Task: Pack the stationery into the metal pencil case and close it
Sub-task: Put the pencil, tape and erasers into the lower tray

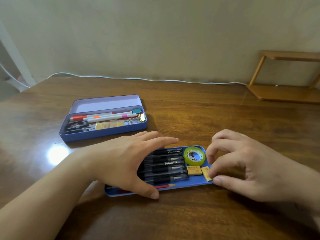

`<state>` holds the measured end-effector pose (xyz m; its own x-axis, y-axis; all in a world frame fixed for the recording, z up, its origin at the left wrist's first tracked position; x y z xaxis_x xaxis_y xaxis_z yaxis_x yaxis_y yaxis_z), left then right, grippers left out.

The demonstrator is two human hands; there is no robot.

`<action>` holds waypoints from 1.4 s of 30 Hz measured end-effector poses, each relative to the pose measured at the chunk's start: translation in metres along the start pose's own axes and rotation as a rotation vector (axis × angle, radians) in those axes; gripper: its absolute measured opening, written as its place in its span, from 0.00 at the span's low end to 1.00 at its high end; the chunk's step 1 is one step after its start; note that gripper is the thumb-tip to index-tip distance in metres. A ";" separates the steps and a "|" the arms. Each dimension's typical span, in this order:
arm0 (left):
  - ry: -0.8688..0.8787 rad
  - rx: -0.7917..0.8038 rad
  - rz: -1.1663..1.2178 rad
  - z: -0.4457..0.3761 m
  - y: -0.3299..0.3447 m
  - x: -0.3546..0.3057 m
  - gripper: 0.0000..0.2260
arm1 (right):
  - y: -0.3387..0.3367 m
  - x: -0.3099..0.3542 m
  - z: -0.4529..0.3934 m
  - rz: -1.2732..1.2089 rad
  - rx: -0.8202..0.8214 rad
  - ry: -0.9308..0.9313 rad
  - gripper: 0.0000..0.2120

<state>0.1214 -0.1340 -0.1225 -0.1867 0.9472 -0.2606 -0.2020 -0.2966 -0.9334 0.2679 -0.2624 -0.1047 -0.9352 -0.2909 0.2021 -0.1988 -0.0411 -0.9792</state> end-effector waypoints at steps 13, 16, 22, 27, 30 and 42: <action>0.011 -0.012 -0.013 0.000 0.000 0.000 0.48 | 0.008 0.001 -0.005 -0.092 0.043 -0.020 0.17; 0.014 -0.015 -0.008 0.000 0.000 0.000 0.48 | 0.013 0.000 -0.007 -0.028 0.067 -0.011 0.19; 0.014 -0.005 0.009 0.000 0.000 0.000 0.48 | 0.008 -0.004 -0.005 -0.018 0.067 0.032 0.19; 0.019 -0.009 0.012 0.000 0.000 0.000 0.47 | 0.000 -0.009 -0.002 -0.082 -0.033 0.068 0.15; 0.016 -0.011 -0.003 0.000 0.001 0.001 0.47 | -0.001 -0.007 -0.002 -0.141 0.014 0.043 0.13; 0.012 0.004 0.004 0.000 0.000 0.001 0.47 | 0.002 -0.010 0.002 -0.333 0.069 0.090 0.13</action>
<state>0.1208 -0.1334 -0.1231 -0.1761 0.9474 -0.2671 -0.2053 -0.3007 -0.9314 0.2774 -0.2611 -0.1091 -0.8452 -0.1651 0.5084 -0.4797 -0.1853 -0.8576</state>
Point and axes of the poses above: each hand's wrist, its own z-axis away from the middle knuckle, its own y-axis out of the palm, x = y × z, the point moved 7 cm from there along -z, towards the middle knuckle, and after that the axes turned 7 degrees about x, right-handed, at the moved point
